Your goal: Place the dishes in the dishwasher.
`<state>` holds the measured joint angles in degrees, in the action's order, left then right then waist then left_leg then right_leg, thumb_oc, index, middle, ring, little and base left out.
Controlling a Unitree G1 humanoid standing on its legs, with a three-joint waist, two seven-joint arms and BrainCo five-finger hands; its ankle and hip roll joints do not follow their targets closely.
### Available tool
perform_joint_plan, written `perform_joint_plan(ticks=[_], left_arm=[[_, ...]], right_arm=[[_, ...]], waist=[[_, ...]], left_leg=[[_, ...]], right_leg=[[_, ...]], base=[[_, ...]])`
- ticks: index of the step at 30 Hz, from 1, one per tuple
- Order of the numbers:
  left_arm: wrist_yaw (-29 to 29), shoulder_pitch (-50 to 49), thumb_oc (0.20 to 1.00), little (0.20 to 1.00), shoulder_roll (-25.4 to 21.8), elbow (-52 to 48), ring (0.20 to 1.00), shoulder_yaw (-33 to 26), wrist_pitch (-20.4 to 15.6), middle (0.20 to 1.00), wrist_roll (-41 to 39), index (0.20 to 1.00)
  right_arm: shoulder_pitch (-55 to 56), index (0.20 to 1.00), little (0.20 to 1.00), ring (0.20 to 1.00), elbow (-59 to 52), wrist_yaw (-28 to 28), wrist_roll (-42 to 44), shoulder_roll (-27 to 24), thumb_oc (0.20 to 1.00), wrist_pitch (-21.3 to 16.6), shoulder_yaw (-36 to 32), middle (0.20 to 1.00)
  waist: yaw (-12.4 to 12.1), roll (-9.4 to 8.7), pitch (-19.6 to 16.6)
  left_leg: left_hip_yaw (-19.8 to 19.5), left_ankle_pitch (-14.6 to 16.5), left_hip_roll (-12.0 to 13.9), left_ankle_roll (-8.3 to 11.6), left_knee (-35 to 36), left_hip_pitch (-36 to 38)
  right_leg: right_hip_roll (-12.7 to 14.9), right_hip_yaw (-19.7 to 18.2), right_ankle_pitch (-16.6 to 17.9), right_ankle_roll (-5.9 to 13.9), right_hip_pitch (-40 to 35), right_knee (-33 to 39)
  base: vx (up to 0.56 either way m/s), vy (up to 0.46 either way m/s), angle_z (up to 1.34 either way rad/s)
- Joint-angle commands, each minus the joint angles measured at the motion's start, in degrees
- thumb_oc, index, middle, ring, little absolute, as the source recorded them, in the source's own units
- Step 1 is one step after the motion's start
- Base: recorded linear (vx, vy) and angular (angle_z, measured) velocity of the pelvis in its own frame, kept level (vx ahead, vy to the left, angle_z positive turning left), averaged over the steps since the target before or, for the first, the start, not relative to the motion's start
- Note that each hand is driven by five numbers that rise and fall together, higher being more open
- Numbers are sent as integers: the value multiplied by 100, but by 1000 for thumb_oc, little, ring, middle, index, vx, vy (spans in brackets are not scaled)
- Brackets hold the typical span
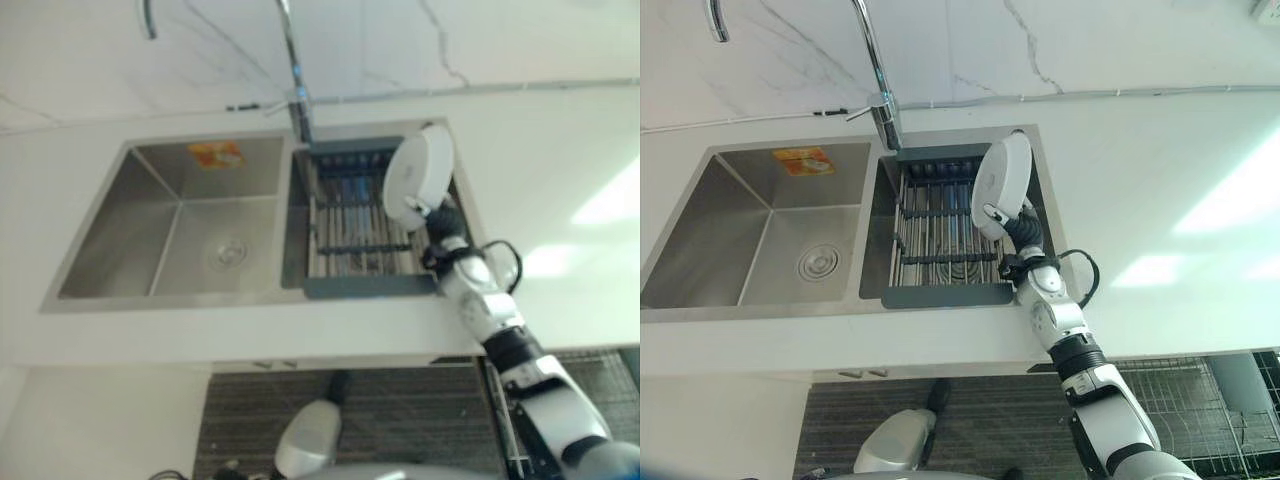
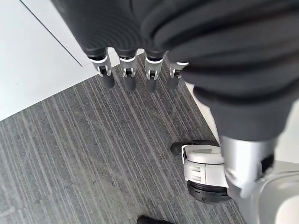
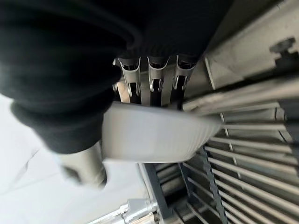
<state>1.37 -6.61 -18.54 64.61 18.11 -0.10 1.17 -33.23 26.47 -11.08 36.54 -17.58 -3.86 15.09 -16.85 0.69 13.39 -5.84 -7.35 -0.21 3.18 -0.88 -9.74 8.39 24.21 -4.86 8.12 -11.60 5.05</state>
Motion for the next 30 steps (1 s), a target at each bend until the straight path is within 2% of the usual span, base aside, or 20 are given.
perform_joint_plan(ticks=[1, 10, 11, 14, 19, 24, 30], left_arm=[[27, 9, 1000, 1000, -240, 71, 1000, 266, -13, 1000, -17, 1000], [21, -9, 1000, 1000, -250, -63, 1000, 259, -76, 1000, -56, 1000], [33, -1, 1000, 1000, -240, -88, 1000, 235, -31, 1000, -85, 1000], [7, 7, 1000, 1000, -195, -46, 1000, 204, 2, 1000, -84, 1000], [-66, -47, 1000, 1000, -141, 4, 1000, 105, 106, 1000, -105, 1000], [-147, -29, 1000, 1000, -115, 203, 1000, -28, 148, 1000, -32, 1000], [-288, 28, 1000, 1000, 24, 370, 1000, 62, 324, 1000, 92, 1000]], right_arm=[[-63, 200, 200, 200, -98, 3, -121, -155, 200, -193, 54, 200], [-99, 200, 200, 200, -273, -267, -515, -125, 200, -735, 13, 200], [-78, 200, 200, 200, -402, -300, -687, -128, 200, -1014, -4, 200], [-53, 200, 200, 200, -960, -673, -1421, -90, 200, -1426, -6, 200], [116, 200, 200, 200, -1615, -753, -2184, -150, 200, -1791, 112, 200], [153, 200, 200, 200, -2274, -659, -2232, -535, 200, -1909, 116, 200], [319, 200, 200, 200, -2916, -556, -1935, -858, 200, -1938, 22, 200]], waist=[[-153, -8, -105], [-114, 4, -60], [-83, 4, -77], [15, -25, -137], [164, -99, -292], [406, -171, -494], [844, -163, -758]], left_leg=[[-232, 146, 35, 128, -345, -584], [-145, 159, 35, 110, -327, -600], [-105, 179, 38, 103, -329, -574], [-8, 253, 51, 76, -346, -479], [234, 354, 125, 40, -320, -274], [582, 436, 297, 49, -184, 87], [1007, 448, 535, 117, 173, 678]], right_leg=[[265, -330, 232, 18, -27, -281], [279, -400, 276, 33, 27, -245], [280, -421, 287, 40, 23, -229], [285, -504, 309, 46, 23, -206], [289, -639, 337, 70, 10, -180], [223, -831, 318, 50, 55, -222], [-2, -1162, 317, -138, 153, -205]], base=[[0, 0, 0], [-35, -5, -1], [-51, -5, -2], [-49, -9, -2], [-75, -34, -20], [-115, -77, -39], [-102, -101, -38]])
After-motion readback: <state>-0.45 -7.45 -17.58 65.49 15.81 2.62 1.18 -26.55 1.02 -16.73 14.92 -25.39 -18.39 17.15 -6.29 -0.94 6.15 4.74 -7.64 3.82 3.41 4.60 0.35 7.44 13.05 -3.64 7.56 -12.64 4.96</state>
